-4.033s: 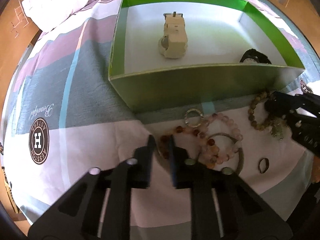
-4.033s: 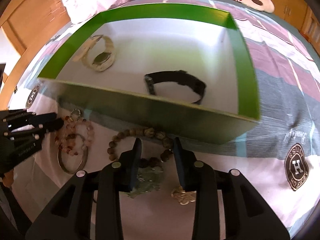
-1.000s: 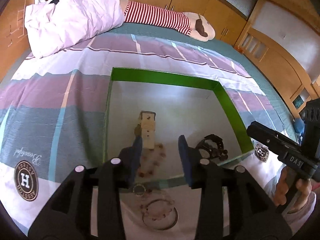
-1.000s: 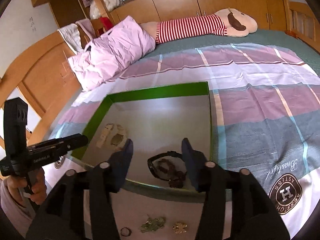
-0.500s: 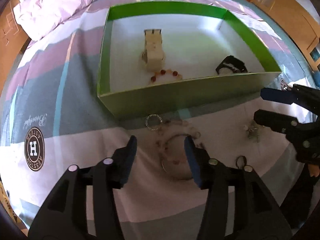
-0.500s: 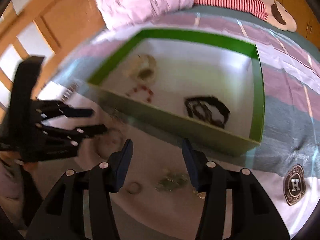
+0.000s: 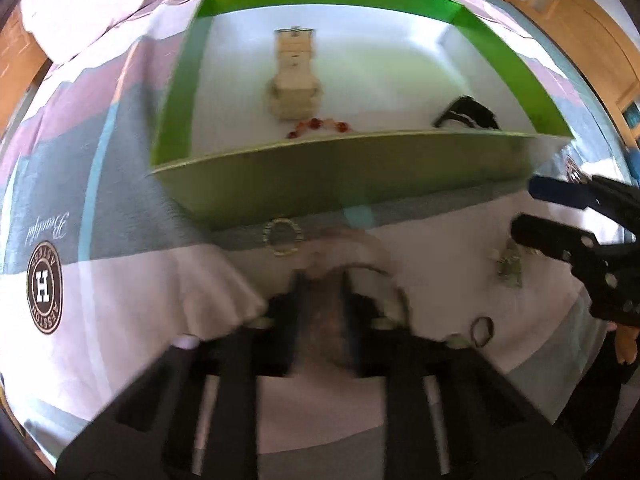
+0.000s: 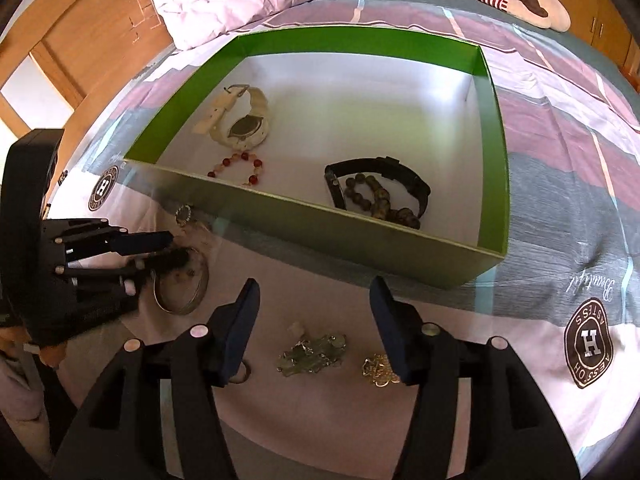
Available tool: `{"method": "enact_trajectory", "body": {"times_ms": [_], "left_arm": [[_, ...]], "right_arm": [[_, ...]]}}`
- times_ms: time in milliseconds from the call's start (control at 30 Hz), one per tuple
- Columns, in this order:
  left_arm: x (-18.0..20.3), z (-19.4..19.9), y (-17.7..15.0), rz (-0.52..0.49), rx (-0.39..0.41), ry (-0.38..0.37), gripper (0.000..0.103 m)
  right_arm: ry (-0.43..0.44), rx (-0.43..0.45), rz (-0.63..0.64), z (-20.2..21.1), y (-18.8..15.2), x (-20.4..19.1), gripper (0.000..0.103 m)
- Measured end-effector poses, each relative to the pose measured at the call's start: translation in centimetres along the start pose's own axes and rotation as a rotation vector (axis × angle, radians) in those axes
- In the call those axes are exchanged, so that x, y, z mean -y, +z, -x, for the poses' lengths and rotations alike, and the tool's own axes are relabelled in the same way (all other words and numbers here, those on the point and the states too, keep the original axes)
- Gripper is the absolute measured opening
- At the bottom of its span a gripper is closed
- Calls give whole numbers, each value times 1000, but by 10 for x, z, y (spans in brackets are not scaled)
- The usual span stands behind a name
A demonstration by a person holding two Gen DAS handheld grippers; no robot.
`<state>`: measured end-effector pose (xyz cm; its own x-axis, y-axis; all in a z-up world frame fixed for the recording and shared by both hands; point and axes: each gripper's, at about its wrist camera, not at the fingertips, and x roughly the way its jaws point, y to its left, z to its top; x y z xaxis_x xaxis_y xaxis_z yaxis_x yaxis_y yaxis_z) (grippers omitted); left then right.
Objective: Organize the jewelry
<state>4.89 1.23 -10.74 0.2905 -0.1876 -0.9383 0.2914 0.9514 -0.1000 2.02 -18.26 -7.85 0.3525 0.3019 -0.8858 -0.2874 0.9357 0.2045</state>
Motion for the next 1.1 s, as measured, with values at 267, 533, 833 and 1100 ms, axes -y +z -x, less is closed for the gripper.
{"method": "enact_trajectory", "body": {"times_ms": [267, 533, 833, 1100], "left_arm": [[-30, 21, 6, 115, 72, -5, 8], [-48, 30, 7, 163, 84, 72, 9], [-46, 23, 5, 142, 44, 76, 25], [-42, 18, 3, 125, 28, 85, 35]], "right_arm": [[-11, 7, -19, 1, 0, 7, 58], [-35, -6, 2, 6, 2, 12, 58], [-48, -167, 172, -6, -19, 3, 53], [-18, -122, 198, -15, -20, -12, 9]]}}
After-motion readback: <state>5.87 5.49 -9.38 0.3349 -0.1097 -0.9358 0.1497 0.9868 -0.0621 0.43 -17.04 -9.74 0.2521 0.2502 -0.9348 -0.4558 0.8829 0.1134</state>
